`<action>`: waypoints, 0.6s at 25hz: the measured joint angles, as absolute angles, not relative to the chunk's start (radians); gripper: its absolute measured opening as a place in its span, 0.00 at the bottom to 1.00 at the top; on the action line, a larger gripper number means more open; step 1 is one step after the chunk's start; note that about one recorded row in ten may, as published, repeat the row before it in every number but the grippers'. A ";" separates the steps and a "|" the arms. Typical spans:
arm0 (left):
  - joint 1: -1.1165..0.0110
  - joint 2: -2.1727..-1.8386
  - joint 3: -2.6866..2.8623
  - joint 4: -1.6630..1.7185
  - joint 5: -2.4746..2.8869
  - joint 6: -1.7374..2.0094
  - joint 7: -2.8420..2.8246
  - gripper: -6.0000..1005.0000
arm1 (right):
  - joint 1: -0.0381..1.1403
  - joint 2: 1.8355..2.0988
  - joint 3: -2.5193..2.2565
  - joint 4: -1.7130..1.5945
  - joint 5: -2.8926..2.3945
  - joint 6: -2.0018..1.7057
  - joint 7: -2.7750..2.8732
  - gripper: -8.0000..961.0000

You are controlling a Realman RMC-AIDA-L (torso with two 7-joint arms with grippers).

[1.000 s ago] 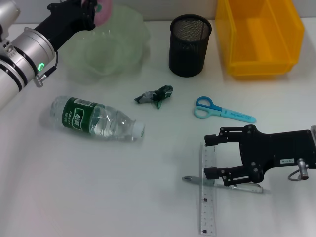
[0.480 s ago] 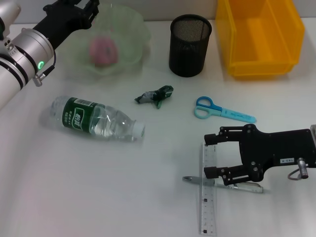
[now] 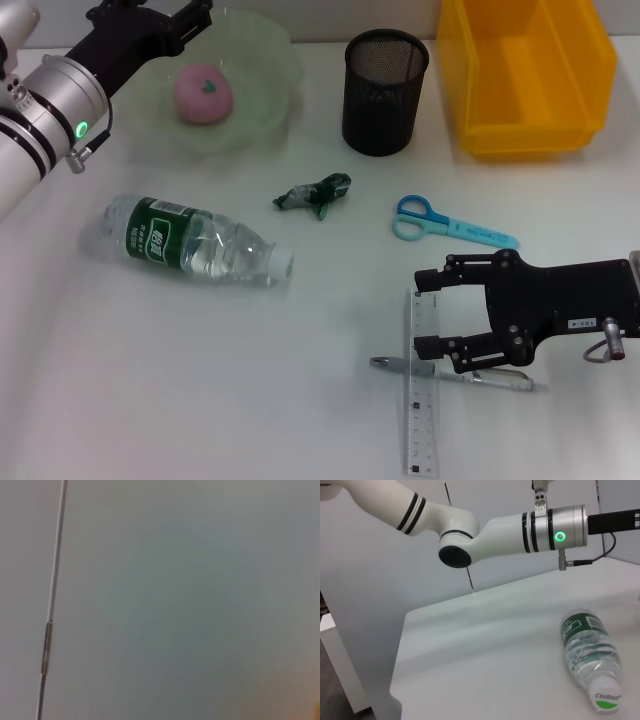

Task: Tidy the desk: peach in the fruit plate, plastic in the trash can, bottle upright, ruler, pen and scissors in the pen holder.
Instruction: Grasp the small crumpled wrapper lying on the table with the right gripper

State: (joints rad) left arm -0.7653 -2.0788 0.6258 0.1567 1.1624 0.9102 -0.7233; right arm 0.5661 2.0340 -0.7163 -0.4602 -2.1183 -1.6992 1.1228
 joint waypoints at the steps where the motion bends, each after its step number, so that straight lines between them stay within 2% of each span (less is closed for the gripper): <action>1: -0.765 -2.079 0.626 0.157 1.162 0.910 -0.723 0.75 | 0.566 2.034 -0.716 -0.460 -2.118 -1.699 1.122 0.82; 8: -0.763 -2.079 0.626 0.158 1.162 0.910 -0.724 0.84 | 0.562 2.036 -0.716 -0.460 -2.118 -1.690 1.113 0.82; 15: -0.761 -2.077 0.630 0.162 1.163 0.919 -0.723 0.84 | 0.563 2.037 -0.716 -0.460 -2.118 -1.689 1.117 0.82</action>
